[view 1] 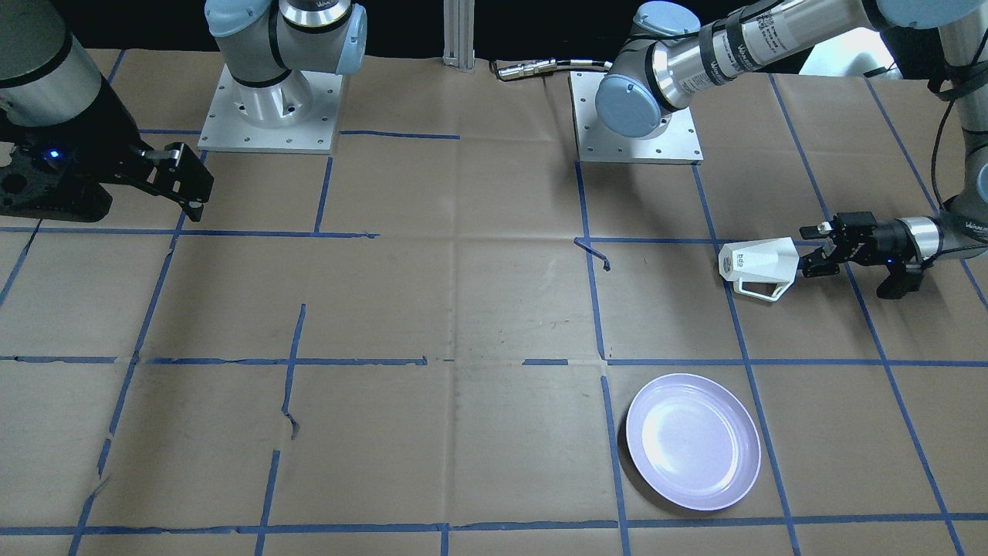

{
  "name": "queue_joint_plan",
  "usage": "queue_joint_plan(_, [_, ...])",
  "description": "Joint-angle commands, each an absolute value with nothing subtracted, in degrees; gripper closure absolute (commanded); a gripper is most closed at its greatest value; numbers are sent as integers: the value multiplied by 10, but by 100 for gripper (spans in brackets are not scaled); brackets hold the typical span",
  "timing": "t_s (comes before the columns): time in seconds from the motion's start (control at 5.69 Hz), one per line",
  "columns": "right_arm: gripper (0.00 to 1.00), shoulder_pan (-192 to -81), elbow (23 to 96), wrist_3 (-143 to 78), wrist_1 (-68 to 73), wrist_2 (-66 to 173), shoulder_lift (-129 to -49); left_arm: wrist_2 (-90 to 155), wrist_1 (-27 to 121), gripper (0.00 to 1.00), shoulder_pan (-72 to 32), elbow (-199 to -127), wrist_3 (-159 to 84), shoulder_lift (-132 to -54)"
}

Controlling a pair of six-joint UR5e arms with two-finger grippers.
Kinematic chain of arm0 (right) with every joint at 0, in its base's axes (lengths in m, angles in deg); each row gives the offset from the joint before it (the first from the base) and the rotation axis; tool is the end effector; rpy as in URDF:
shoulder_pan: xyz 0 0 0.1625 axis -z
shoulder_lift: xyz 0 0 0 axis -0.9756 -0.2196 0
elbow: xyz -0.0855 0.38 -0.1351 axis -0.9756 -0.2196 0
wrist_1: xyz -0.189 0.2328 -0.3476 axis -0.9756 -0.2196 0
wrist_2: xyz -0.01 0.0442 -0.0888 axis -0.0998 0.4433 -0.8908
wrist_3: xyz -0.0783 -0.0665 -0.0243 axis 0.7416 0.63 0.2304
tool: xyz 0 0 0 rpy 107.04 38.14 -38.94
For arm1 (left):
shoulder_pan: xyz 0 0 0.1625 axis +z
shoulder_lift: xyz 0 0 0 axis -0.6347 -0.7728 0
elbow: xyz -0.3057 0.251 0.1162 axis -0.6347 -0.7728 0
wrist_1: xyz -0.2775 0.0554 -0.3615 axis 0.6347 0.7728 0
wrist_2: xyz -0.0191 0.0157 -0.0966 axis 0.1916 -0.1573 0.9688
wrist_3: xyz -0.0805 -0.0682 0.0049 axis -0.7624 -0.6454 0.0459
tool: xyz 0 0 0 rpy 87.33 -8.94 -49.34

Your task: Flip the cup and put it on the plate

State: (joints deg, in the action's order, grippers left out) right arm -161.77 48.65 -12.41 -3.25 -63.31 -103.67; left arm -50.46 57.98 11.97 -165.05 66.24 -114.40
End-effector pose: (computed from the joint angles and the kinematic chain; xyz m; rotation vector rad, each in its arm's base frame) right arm 0.0708 -0.5783 0.4806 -0.0574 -3.0787 -0.1337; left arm 0.3656 -0.3974 0.0573 -0.0239 -1.6967 0.0649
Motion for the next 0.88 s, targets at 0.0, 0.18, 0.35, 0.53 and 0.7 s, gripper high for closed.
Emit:
queue_joint_plan(0.0, [0, -1618, 487, -124, -32, -633, -1037, -510, 580, 52, 120, -1651, 664, -1145])
queue_joint_plan(0.18, [0, -1618, 487, -124, -33, -633, -1037, -510, 579, 76, 120, -1651, 665, -1145])
queue_joint_plan(0.35, [0, -1618, 487, -124, -32, -633, -1037, -511, 577, 96, 120, -1650, 668, -1145])
queue_joint_plan(0.53, [0, -1618, 487, -124, -33, -633, -1037, -511, 575, 100, 120, -1648, 668, -1145])
queue_joint_plan(0.7, [0, -1618, 487, -124, -32, -633, -1037, -511, 576, 100, 120, -1641, 662, -1137])
